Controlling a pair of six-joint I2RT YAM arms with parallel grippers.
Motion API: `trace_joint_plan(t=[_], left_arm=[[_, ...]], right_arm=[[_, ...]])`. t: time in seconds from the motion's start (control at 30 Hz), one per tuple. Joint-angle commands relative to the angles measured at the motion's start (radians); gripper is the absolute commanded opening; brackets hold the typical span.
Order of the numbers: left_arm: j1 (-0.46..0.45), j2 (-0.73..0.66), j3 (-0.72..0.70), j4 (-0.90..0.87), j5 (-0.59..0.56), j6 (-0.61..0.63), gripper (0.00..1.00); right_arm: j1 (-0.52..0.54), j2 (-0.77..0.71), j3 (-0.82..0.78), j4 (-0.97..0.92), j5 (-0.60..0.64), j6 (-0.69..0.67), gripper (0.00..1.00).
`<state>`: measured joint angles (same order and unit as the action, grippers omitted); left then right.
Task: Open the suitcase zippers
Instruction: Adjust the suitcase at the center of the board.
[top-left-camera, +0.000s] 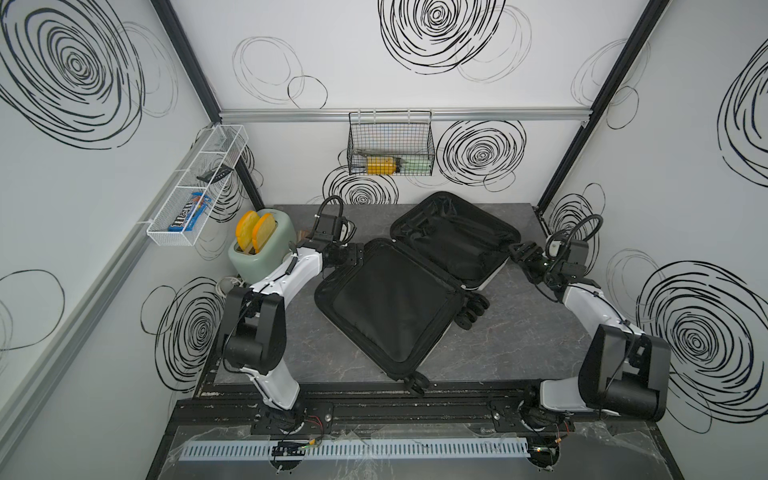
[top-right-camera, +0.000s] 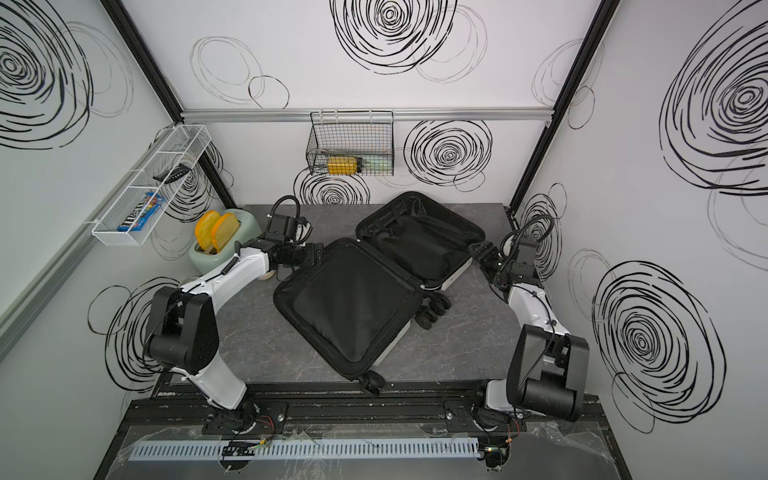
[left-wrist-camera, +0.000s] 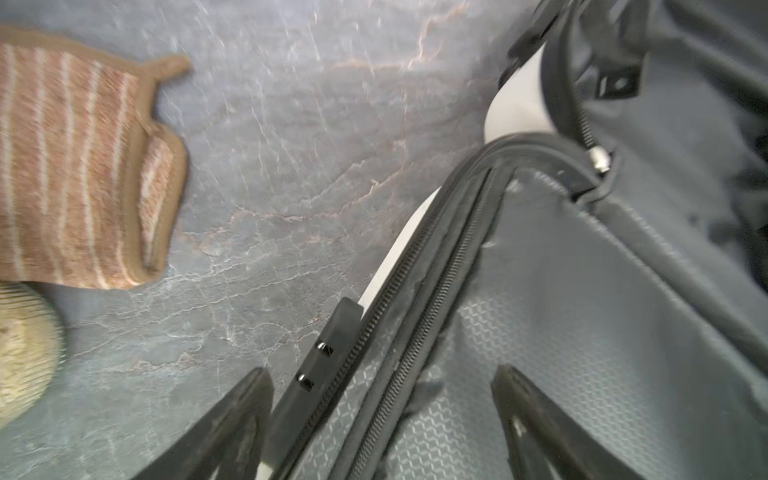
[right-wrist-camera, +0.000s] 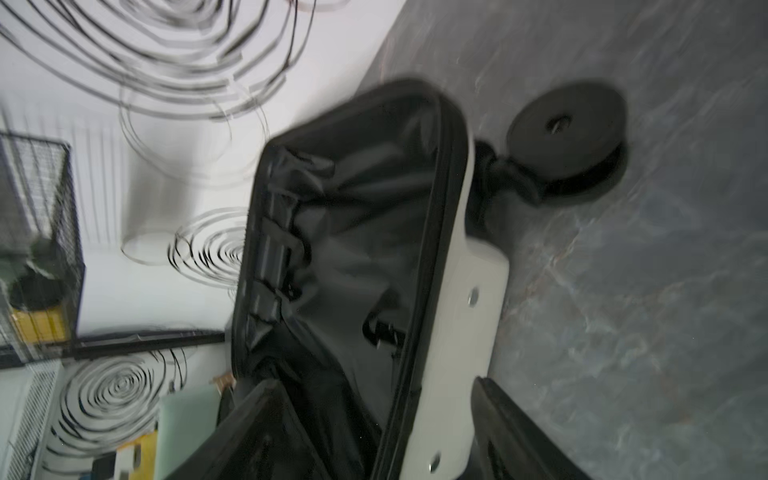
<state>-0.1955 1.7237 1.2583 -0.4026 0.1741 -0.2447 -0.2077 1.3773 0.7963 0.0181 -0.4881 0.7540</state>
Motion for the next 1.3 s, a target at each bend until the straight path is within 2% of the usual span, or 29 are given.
trace_joint_plan(t=[0.0, 0.3, 0.43, 0.7, 0.83, 0.93, 1.03, 1.07, 1.1, 1.23, 1.27], left_arm=[[-0.002, 0.013, 0.021, -0.019, 0.033, 0.028, 0.86], [-0.015, -0.088, -0.122, -0.053, 0.148, 0.024, 0.86], [-0.055, -0.169, -0.219, -0.072, 0.186, 0.004, 0.85], [-0.225, -0.346, -0.412, 0.025, 0.184, -0.168, 0.86], [-0.250, -0.457, -0.462, 0.082, 0.119, -0.237, 0.87], [-0.214, -0.560, -0.500, 0.155, 0.039, -0.260, 0.87], [-0.108, -0.640, -0.522, 0.213, -0.014, -0.271, 0.93], [-0.062, -0.663, -0.525, 0.235, -0.027, -0.269, 0.97], [-0.015, -0.685, -0.529, 0.262, -0.046, -0.259, 0.96], [0.113, -0.753, -0.572, 0.419, -0.168, -0.189, 0.96], [0.129, -0.769, -0.611, 0.506, -0.204, -0.127, 0.96]], right_arm=[[0.057, -0.003, -0.041, -0.045, 0.040, -0.052, 0.76], [0.169, 0.199, 0.106, 0.017, -0.003, -0.114, 0.74], [0.204, 0.289, 0.196, 0.029, -0.020, -0.130, 0.73], [0.278, 0.384, 0.285, 0.090, -0.024, -0.128, 0.73], [0.290, 0.451, 0.361, 0.115, -0.056, -0.146, 0.73], [0.282, 0.469, 0.435, 0.090, -0.050, -0.191, 0.73], [0.251, 0.435, 0.455, 0.085, -0.025, -0.232, 0.77], [0.230, 0.412, 0.448, 0.086, -0.025, -0.240, 0.86], [0.205, 0.388, 0.433, 0.089, -0.024, -0.245, 0.98], [0.087, 0.246, 0.298, 0.146, 0.022, -0.257, 0.97], [0.055, 0.200, 0.241, 0.175, 0.054, -0.270, 0.97]])
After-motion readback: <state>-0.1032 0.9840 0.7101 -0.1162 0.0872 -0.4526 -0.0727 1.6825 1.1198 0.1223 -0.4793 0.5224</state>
